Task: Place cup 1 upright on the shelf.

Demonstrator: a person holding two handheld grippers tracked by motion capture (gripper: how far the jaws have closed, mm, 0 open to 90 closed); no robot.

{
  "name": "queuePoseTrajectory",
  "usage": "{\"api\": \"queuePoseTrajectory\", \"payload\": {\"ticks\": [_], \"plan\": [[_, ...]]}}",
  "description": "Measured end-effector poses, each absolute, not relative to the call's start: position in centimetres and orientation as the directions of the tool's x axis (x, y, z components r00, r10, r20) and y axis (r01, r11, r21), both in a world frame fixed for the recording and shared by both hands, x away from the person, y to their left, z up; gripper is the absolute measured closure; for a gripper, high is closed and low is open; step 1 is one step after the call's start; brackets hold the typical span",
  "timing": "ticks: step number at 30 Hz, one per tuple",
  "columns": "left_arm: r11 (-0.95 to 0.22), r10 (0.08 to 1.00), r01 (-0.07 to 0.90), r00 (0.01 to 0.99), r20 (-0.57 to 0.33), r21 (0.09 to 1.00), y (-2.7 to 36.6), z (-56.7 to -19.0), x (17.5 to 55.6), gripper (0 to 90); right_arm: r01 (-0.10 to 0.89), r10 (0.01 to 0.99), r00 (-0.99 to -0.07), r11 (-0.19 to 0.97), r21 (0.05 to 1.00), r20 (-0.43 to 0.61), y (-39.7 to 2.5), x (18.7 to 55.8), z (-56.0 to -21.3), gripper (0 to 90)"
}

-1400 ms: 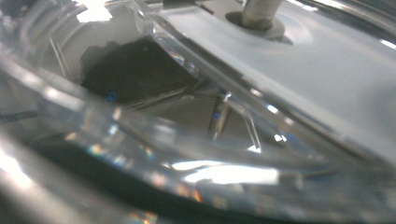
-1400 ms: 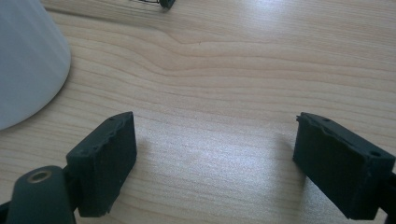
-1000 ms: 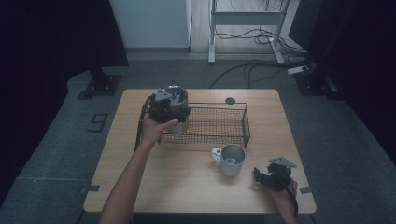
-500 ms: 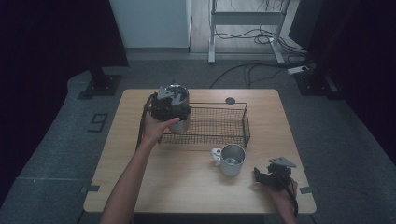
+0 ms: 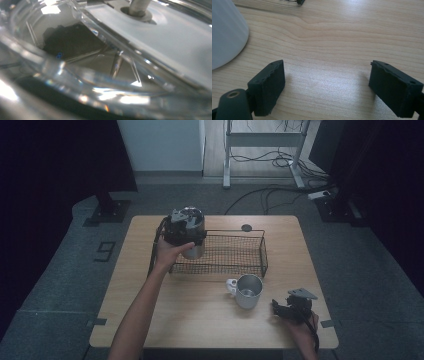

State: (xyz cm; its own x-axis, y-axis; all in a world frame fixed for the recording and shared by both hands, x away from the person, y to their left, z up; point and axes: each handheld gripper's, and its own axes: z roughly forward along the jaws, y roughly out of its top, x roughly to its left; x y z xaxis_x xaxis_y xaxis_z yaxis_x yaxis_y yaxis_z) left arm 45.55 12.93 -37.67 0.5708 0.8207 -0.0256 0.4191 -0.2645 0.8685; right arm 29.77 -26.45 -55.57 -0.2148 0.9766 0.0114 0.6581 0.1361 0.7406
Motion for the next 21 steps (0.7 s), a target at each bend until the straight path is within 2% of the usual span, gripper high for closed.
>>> {"api": "queuePoseTrajectory", "payload": {"ticks": [10,21], "plan": [[-0.257,0.828,0.422,0.561,-0.027,0.869,12.8,-37.2,46.6,3.5,0.66,0.978,-0.209,0.133,0.74,0.011,-26.4,29.7,-55.6,13.2],[-0.253,0.837,0.447,0.545,-0.037,0.858,12.6,-38.5,48.0,3.4,0.66,0.978,-0.209,0.133,0.74,0.01,-26.4,29.7,-55.6,13.1]]}}
